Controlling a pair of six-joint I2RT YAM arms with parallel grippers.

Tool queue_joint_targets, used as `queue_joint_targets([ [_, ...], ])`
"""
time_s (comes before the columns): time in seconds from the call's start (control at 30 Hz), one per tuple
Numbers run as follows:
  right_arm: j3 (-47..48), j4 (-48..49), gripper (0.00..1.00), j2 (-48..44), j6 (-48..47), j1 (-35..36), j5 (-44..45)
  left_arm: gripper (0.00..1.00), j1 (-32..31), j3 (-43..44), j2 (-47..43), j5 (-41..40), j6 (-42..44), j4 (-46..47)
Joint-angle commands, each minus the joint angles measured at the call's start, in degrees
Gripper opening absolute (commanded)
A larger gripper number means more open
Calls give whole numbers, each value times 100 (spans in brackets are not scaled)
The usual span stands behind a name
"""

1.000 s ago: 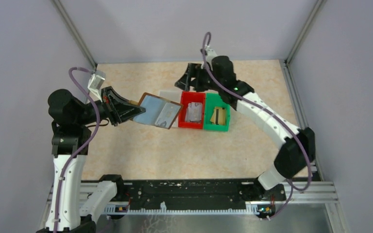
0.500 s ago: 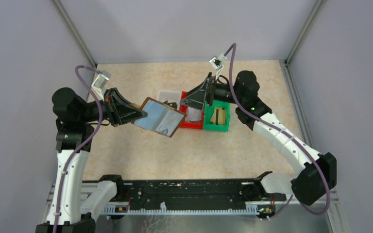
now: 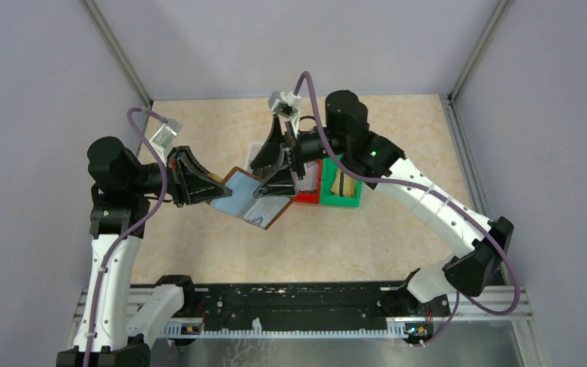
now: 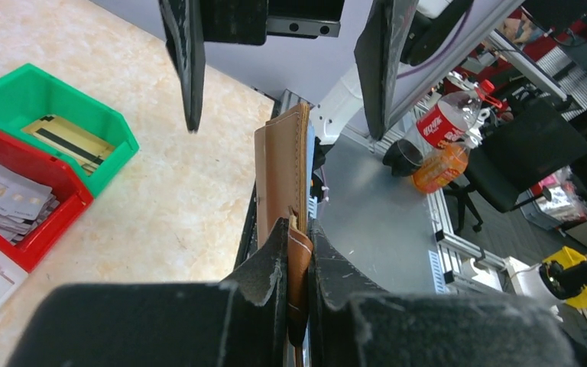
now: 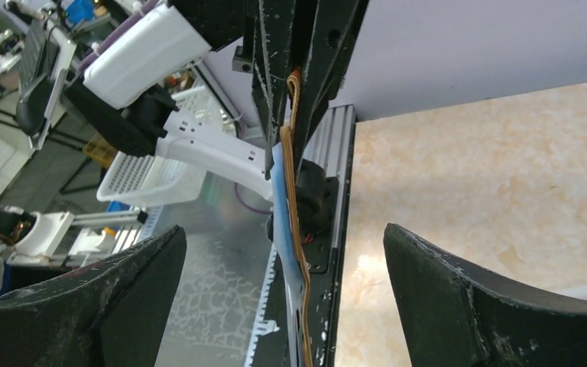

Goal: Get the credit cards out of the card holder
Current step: Place the credit card in the storage box.

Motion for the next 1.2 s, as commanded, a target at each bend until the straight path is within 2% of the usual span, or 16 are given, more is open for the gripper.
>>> queue_joint_targets([
  [0.0,760,-1318,98,378,-1235,361,19,0,13,7,-21,443,374,-113],
  [0.03,877,-1499,97,473,-1335,422,38,0,13,16,-14,475,430,-156],
  [0.1,1058,-1715,87,619,-1469,543,38,0,13,18,-28,510,536,-244],
  [0.3,1478,-2015,44,927,-1542,699,-26,0,13,71,-17,466,875,-559],
  [0.37,1507,-1986,22,951,-1540,706,-56,0,13,115,0,418,982,-688],
  [0.4,1515,-1962,11,948,-1532,705,-15,5,13,163,20,297,1044,-773],
  [0.43,1526,-1906,2,947,-1498,707,64,18,13,199,24,146,1108,-838],
  [0.53,1410,-1363,0,823,-1027,660,513,90,13,258,18,-464,1127,-926],
  [0.57,1266,-949,0,677,-739,595,616,98,13,245,2,-642,1072,-912],
  [0.73,-261,2283,0,-206,1353,150,1298,99,13,-38,-172,-923,369,-394],
  [0.93,-1890,5493,0,-648,3251,100,2361,99,13,-643,-575,-806,-1214,1366],
  [1.03,-2420,6444,0,-686,3656,285,3001,99,13,-823,-598,-826,-1736,1764],
  [1.17,-2764,6835,0,-749,3457,654,3880,98,12,-1066,-690,-919,-2248,2215],
])
